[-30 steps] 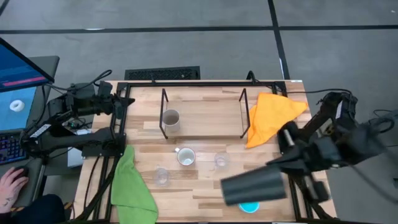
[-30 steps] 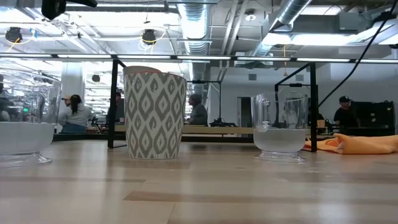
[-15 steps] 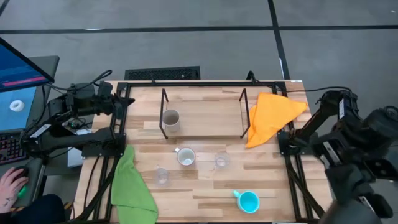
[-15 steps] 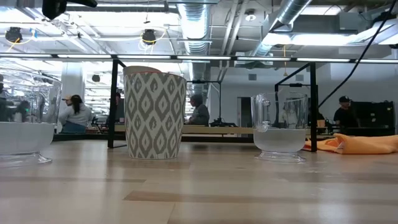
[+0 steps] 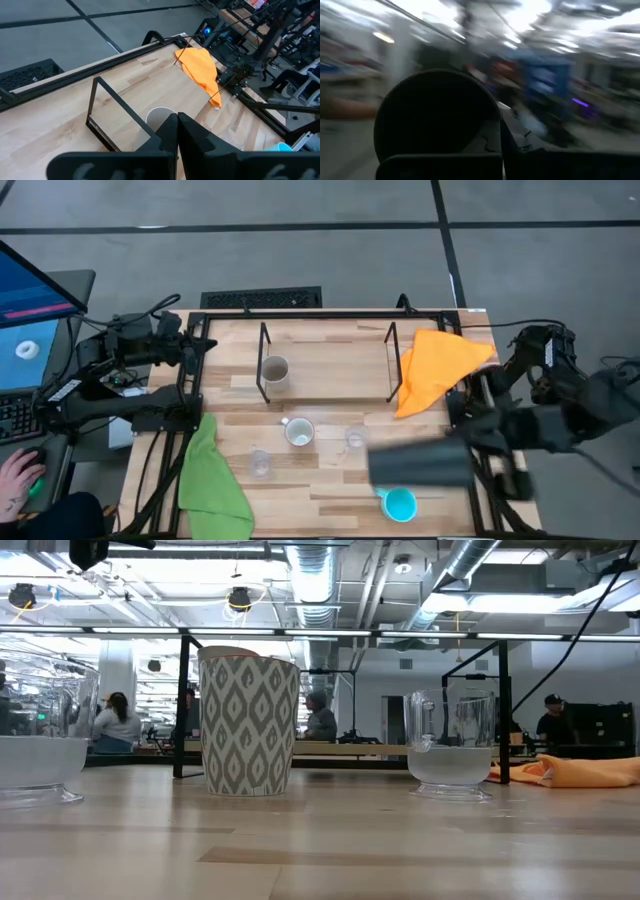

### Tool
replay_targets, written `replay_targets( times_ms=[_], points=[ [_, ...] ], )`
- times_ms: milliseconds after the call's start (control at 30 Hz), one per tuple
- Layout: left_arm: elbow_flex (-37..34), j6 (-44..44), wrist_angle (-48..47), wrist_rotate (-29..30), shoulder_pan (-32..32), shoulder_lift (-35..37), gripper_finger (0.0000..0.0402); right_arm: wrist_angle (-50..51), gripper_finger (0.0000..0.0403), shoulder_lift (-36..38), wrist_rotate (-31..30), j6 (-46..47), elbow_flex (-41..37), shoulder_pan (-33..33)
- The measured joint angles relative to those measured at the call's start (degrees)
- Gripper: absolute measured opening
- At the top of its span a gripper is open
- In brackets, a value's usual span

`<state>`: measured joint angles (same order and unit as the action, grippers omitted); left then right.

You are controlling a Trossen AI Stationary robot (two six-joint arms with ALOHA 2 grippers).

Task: Stack small to large cups/mugs on shelf
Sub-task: Put the black cup on the shelf

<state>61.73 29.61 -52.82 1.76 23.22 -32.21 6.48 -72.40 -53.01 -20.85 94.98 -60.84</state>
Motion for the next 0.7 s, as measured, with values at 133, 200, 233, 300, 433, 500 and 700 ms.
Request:
replay_targets(
  times_ms=[133,200,233,300,433,500,700],
  points=[
    [0.0,0.7,0.0,0.0,0.0,0.0,0.0000,4.3,0.0003,-1.5,-13.8,-1.4,0.0,3.4],
    [0.0,1.4,0.0,0.2,0.0,0.0,0.0000,4.6,0.0004,-2.4,-19.7,-5.0,0.0,5.5],
    [0.0,1.5,0.0,0.2,0.0,0.0,0.0000,4.5,0.0005,-2.9,-22.0,-7.2,0.0,6.7],
    [0.0,1.6,0.0,0.5,0.0,0.0,0.0000,4.3,0.0005,-4.0,-25.2,-11.5,0.0,9.2],
    [0.0,2.3,0.0,1.7,0.0,0.0,0.0000,4.4,0.0005,-6.3,-28.8,-18.7,0.0,13.9],
    [0.0,3.3,0.0,2.8,0.0,0.0,0.0000,4.2,0.0005,-7.5,-30.7,-22.9,0.0,16.1],
    [0.0,4.5,0.0,3.9,0.0,0.0,0.0000,4.3,0.0005,-11.2,-35.6,-31.5,0.0,22.0]
  ],
)
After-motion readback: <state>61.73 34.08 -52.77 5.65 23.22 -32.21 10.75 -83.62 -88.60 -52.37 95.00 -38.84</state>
